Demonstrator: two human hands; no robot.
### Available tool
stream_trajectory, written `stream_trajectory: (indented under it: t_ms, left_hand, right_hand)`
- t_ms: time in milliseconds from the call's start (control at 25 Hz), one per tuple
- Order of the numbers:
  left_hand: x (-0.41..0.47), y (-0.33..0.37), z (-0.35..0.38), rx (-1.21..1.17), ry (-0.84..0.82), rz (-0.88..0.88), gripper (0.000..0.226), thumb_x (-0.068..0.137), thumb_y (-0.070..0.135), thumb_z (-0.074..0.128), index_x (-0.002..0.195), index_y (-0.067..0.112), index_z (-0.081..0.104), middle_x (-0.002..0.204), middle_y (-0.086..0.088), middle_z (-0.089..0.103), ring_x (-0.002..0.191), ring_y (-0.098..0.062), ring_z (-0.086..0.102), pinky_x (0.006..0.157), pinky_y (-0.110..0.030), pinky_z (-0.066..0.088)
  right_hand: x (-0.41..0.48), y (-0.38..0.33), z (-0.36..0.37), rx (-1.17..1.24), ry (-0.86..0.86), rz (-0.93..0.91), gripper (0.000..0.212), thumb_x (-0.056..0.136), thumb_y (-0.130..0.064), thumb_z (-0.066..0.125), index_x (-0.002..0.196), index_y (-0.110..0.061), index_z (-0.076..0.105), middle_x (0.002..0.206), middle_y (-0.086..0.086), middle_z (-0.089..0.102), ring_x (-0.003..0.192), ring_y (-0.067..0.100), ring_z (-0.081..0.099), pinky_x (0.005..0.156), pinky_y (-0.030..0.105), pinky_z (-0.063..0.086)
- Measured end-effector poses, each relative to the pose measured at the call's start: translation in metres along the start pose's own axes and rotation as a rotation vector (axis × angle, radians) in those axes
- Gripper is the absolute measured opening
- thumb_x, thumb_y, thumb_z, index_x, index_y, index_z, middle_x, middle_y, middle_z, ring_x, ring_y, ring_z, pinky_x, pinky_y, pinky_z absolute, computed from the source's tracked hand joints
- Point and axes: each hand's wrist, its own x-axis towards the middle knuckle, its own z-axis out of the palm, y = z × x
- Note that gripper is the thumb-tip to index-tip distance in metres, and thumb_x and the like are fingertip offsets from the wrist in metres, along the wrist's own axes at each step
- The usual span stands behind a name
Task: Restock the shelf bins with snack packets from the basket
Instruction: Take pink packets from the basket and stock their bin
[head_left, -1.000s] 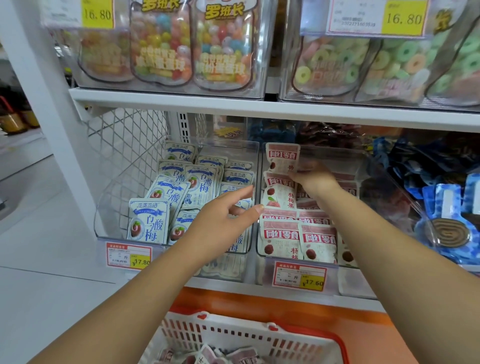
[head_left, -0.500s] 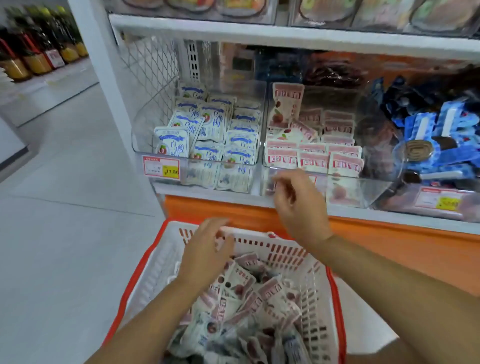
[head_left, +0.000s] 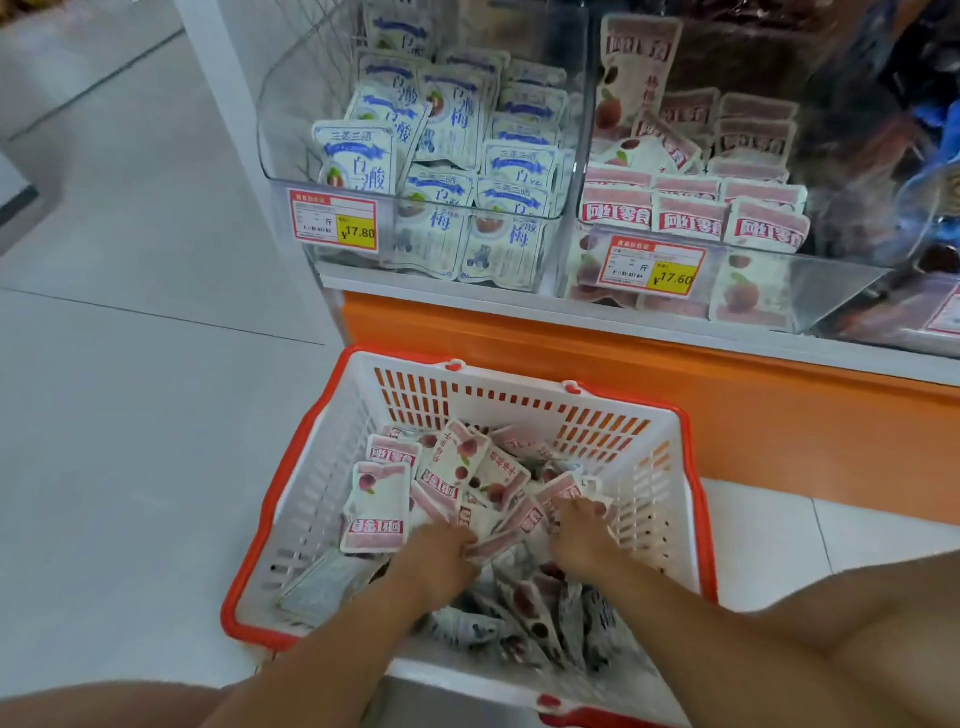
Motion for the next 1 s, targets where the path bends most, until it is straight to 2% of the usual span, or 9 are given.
stream_trajectory:
  t_ms: [80, 160, 240, 320, 480, 600, 720, 840, 1000]
  left_hand:
    - [0.002, -0.002, 0.004, 0.018, 0.024, 0.022, 0.030, 0.094, 0.031, 0.053, 0.117, 0.015, 0.063, 0.113, -0.008, 0.067, 0.105, -0.028, 0.061, 0.090, -0.033, 0.048]
    - [0.004, -0.004, 0.009, -0.063, 0.025, -0.008, 0.025, 0.093, 0.029, 0.053, 0.108, 0.015, 0.066, 0.105, -0.008, 0.069, 0.099, -0.028, 0.063, 0.085, -0.031, 0.049]
    - [0.005, -0.001, 0.011, -0.211, 0.034, -0.074, 0.024, 0.092, 0.033, 0.056, 0.108, 0.018, 0.066, 0.108, -0.005, 0.068, 0.101, -0.026, 0.063, 0.083, -0.028, 0.045]
    - [0.004, 0.006, 0.003, -0.472, 0.059, -0.129, 0.037, 0.092, 0.038, 0.060, 0.126, 0.024, 0.058, 0.123, 0.005, 0.062, 0.112, -0.019, 0.059, 0.091, -0.027, 0.044]
    - [-0.001, 0.027, -0.030, -1.026, 0.102, -0.088, 0.020, 0.093, 0.034, 0.063, 0.112, 0.028, 0.061, 0.103, 0.016, 0.070, 0.096, -0.007, 0.064, 0.090, -0.029, 0.049]
    - [0.000, 0.033, -0.044, -1.408, 0.072, -0.089, 0.021, 0.090, 0.026, 0.067, 0.107, 0.013, 0.070, 0.094, -0.002, 0.074, 0.099, -0.025, 0.071, 0.087, -0.036, 0.054]
    - [-0.002, 0.041, -0.050, -1.507, 0.062, -0.094, 0.018, 0.088, 0.018, 0.069, 0.102, 0.008, 0.072, 0.095, -0.011, 0.071, 0.102, -0.031, 0.069, 0.093, -0.041, 0.054]
    - [-0.007, 0.048, -0.052, -1.531, 0.055, -0.073, 0.020, 0.086, 0.018, 0.070, 0.103, 0.010, 0.072, 0.098, -0.013, 0.072, 0.102, -0.031, 0.068, 0.086, -0.037, 0.056]
    - [-0.015, 0.054, -0.059, -1.504, 0.056, -0.044, 0.025, 0.086, 0.018, 0.069, 0.110, 0.011, 0.071, 0.098, -0.011, 0.073, 0.091, -0.024, 0.071, 0.076, -0.034, 0.056]
  right_hand:
    - [0.008, -0.004, 0.013, -0.033, -0.018, 0.012, 0.067, 0.092, -0.020, 0.053, 0.152, -0.023, 0.024, 0.152, 0.013, 0.026, 0.137, 0.035, 0.033, 0.111, 0.047, 0.033]
    - [0.014, -0.002, 0.024, -0.087, -0.066, 0.022, 0.059, 0.090, -0.026, 0.051, 0.146, -0.024, 0.035, 0.146, 0.014, 0.039, 0.129, 0.035, 0.044, 0.108, 0.051, 0.036]
    - [0.008, -0.001, 0.017, -0.046, -0.055, -0.001, 0.041, 0.088, -0.028, 0.054, 0.128, -0.022, 0.054, 0.130, 0.009, 0.057, 0.113, 0.028, 0.056, 0.098, 0.041, 0.045]
    - [-0.005, -0.010, -0.005, 0.176, 0.029, -0.087, 0.026, 0.088, -0.025, 0.062, 0.113, -0.018, 0.064, 0.109, 0.001, 0.066, 0.098, 0.019, 0.060, 0.083, 0.028, 0.045]
    - [-0.029, -0.028, -0.049, 0.820, 0.060, -0.176, 0.023, 0.086, -0.021, 0.072, 0.109, -0.022, 0.068, 0.098, -0.013, 0.069, 0.087, 0.003, 0.065, 0.076, 0.014, 0.048]
    - [-0.040, -0.027, -0.063, 1.125, -0.077, -0.203, 0.024, 0.089, -0.026, 0.069, 0.110, -0.015, 0.071, 0.105, 0.002, 0.074, 0.100, 0.021, 0.069, 0.096, 0.039, 0.053]
    - [-0.047, -0.020, -0.071, 1.375, -0.202, -0.227, 0.035, 0.094, -0.028, 0.060, 0.119, -0.005, 0.066, 0.117, 0.016, 0.069, 0.108, 0.032, 0.065, 0.093, 0.044, 0.053]
    - [-0.054, -0.017, -0.075, 1.451, -0.244, -0.237, 0.037, 0.094, -0.027, 0.056, 0.122, -0.002, 0.063, 0.118, 0.016, 0.069, 0.103, 0.028, 0.068, 0.080, 0.035, 0.056]
    - [-0.066, -0.017, -0.081, 1.458, -0.246, -0.271, 0.035, 0.097, -0.026, 0.053, 0.121, -0.003, 0.064, 0.118, 0.017, 0.069, 0.103, 0.028, 0.067, 0.081, 0.036, 0.056]
